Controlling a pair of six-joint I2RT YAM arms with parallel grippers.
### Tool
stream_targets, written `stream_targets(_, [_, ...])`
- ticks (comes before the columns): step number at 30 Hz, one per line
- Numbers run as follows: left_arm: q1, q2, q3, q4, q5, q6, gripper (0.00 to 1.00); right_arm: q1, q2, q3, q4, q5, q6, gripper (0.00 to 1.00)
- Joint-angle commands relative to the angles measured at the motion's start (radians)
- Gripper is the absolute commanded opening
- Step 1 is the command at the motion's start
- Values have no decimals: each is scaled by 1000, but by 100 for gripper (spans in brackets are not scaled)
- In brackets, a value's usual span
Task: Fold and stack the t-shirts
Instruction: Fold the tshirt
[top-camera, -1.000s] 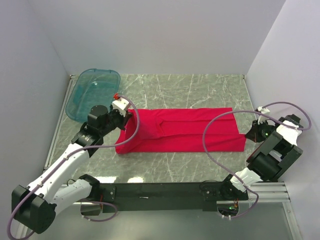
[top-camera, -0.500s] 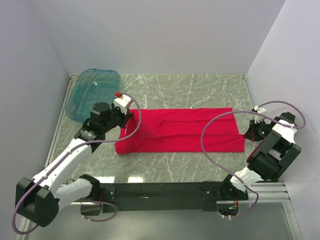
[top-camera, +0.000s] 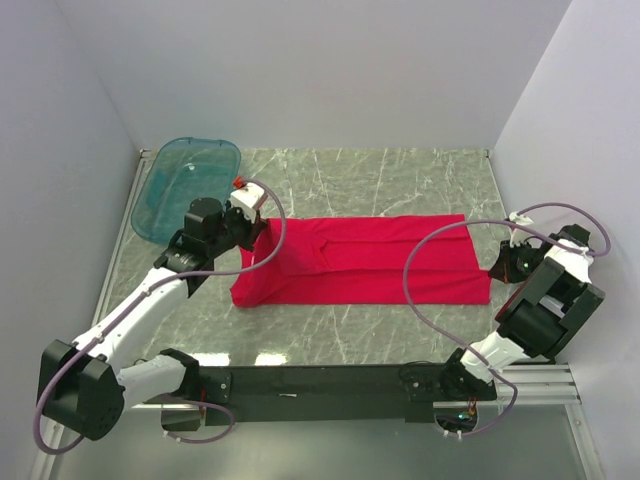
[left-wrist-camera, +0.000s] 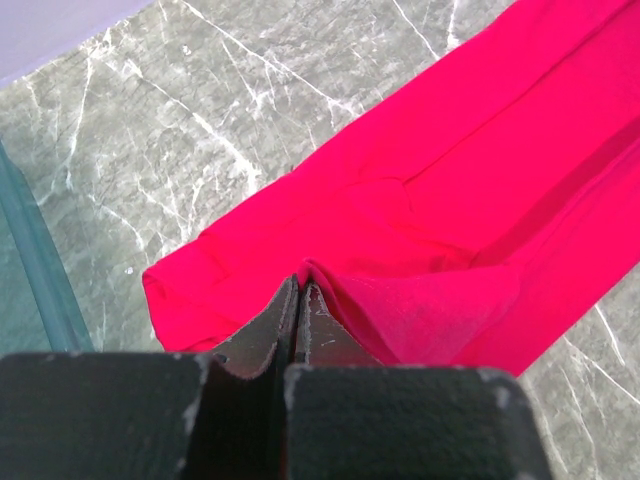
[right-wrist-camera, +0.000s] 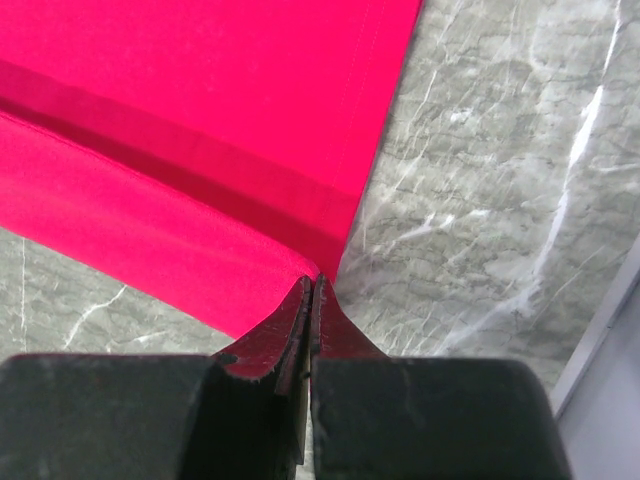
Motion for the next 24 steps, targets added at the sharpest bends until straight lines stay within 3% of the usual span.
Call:
stream_targets(1, [9,14,51,56,24,16,0,0,22,2,34,15,5,0])
stream_targets(24, [36,88,62,70,31,7,0,19,51,10,59,20,38,0])
